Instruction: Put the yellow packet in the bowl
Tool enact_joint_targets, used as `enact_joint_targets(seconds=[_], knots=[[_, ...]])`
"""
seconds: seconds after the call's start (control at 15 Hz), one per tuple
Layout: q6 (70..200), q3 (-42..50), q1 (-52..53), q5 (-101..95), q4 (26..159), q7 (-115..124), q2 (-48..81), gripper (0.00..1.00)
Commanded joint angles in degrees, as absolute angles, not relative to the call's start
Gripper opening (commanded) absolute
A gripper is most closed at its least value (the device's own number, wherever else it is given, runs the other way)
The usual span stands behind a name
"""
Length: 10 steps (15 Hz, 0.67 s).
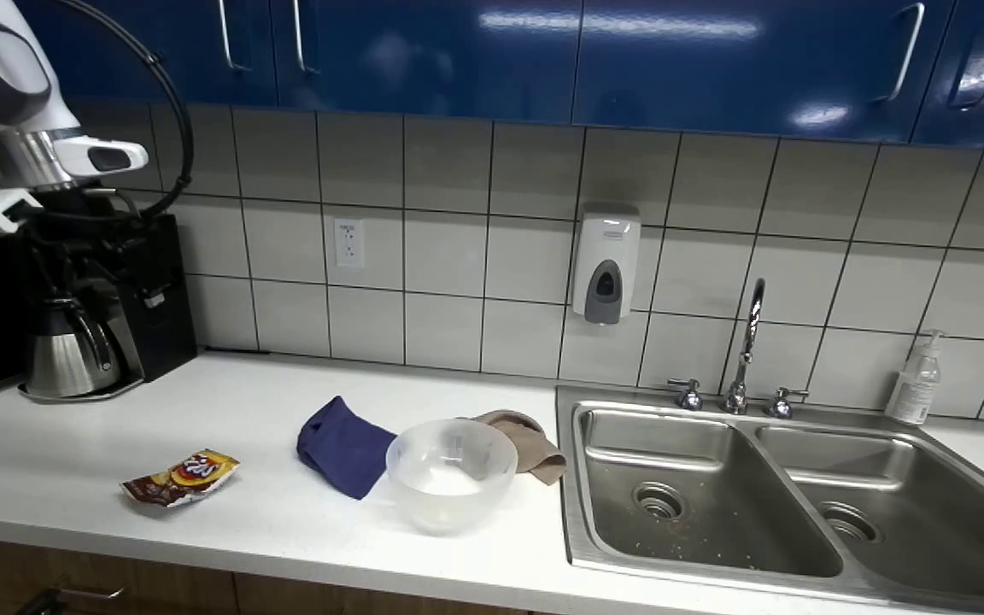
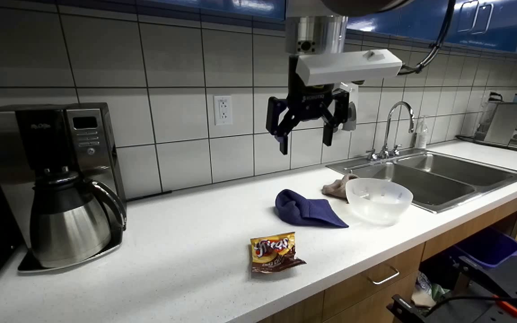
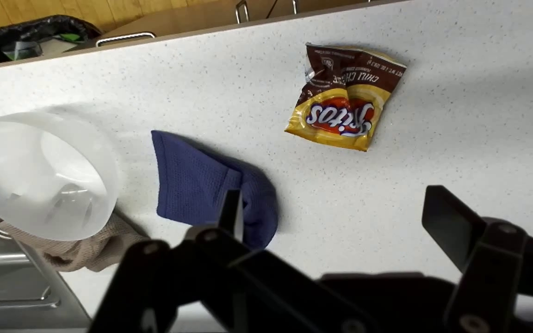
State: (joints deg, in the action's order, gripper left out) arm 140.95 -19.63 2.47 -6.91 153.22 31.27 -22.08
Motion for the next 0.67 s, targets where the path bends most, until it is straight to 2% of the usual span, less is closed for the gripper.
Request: enact_joint_targets(seconds=[0.0,0.6], knots=[[145.61,-19.34,2.39,-9.03,154.00,30.90,-17.99,1.00],[153.91,-17.67,2.55,-14.97,153.90,30.35,-6.81,1.00]])
